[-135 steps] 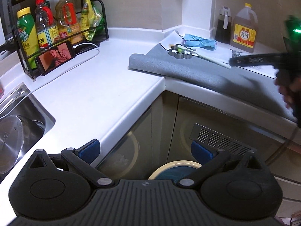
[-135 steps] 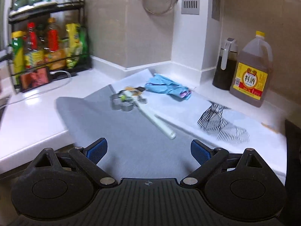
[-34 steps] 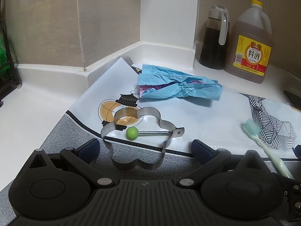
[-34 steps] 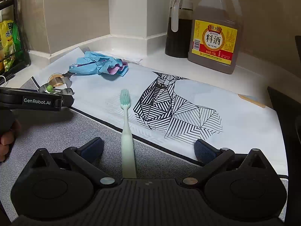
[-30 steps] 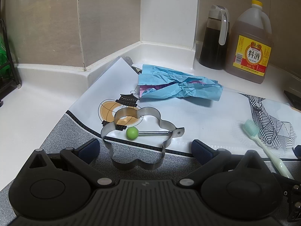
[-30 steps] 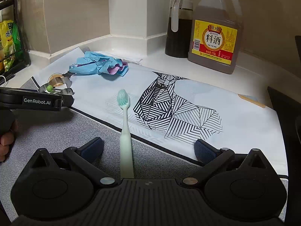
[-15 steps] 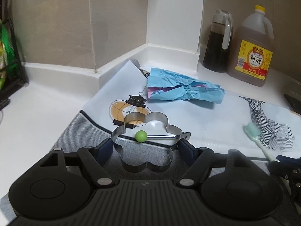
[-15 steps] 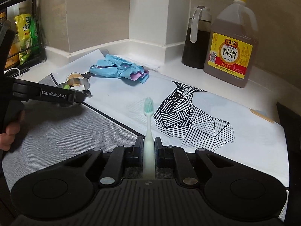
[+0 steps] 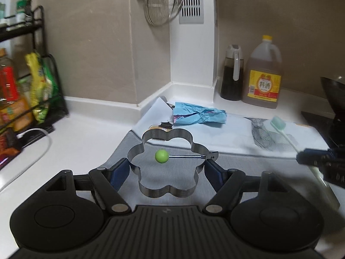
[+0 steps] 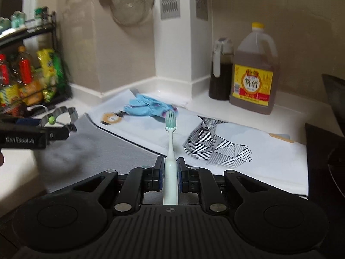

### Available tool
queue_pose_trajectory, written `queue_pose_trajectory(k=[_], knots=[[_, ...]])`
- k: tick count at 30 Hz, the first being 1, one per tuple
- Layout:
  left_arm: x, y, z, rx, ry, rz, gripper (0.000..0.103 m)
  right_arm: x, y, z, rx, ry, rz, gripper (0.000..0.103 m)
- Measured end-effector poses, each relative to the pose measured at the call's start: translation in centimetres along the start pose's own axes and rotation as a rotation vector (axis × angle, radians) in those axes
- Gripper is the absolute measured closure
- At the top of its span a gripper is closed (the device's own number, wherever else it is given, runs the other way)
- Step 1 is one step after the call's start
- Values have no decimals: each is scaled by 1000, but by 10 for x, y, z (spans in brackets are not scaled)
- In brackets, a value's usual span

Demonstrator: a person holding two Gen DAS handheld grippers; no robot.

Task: Collect trash
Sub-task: 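Carry the egg ring and toothbrush down into the cabinet above the blue bin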

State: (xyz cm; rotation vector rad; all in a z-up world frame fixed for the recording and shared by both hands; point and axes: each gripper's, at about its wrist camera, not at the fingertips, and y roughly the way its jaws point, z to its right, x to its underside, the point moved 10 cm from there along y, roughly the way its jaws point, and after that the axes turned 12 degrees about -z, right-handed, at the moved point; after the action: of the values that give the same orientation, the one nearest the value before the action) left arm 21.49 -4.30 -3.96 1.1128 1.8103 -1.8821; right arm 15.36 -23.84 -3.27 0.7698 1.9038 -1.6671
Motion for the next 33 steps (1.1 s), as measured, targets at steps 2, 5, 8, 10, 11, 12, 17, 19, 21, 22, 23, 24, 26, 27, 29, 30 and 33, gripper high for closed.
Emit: queue_pose_trajectory(k=[2, 5, 8, 10, 11, 12, 17, 19, 21, 22, 23, 24, 26, 27, 29, 30, 33], knots=[[16, -24, 0, -5, -1, 4, 22, 7, -19, -12, -29, -17, 22, 89], [45, -56, -1, 1, -21, -11, 22, 22, -46, -33, -74, -53, 47, 89], [77, -82, -2, -5, -47, -39, 22, 39, -71, -53, -123, -91, 57, 89], [100, -94, -4, -9, -66, -72, 22, 53, -85, -65, -151, -117, 55, 89], [111, -100, -4, -16, -74, -87, 22, 60, -91, -71, -163, -129, 50, 89], [121, -105, -5, -25, -81, -96, 22, 68, -96, -78, -177, -142, 43, 89], [170, -120, -5, -72, -77, -157, 22, 109, -116, -109, -236, -204, -4, 89], [189, -121, -4, -70, -84, -201, 22, 125, -119, -119, -259, -216, -34, 89], [205, -122, -5, -71, -93, -229, 22, 142, -119, -127, -276, -233, -69, 89], [212, -123, -6, -76, -94, -239, 22, 150, -118, -131, -278, -241, -85, 89], [218, -123, -6, -81, -96, -247, 22, 157, -116, -133, -276, -246, -102, 89], [223, -123, -7, -85, -98, -255, 22, 164, -114, -135, -277, -249, -123, 89], [231, -123, -7, -80, -102, -271, 22, 175, -109, -137, -283, -249, -158, 89], [234, -122, -7, -78, -103, -279, 22, 180, -107, -137, -281, -250, -172, 89], [239, -122, -6, -74, -98, -293, 22, 188, -102, -138, -275, -259, -193, 89], [241, -121, -4, -72, -93, -300, 22, 191, -100, -137, -272, -260, -201, 89], [247, -117, -2, -61, -83, -322, 22, 197, -94, -135, -266, -256, -223, 89]])
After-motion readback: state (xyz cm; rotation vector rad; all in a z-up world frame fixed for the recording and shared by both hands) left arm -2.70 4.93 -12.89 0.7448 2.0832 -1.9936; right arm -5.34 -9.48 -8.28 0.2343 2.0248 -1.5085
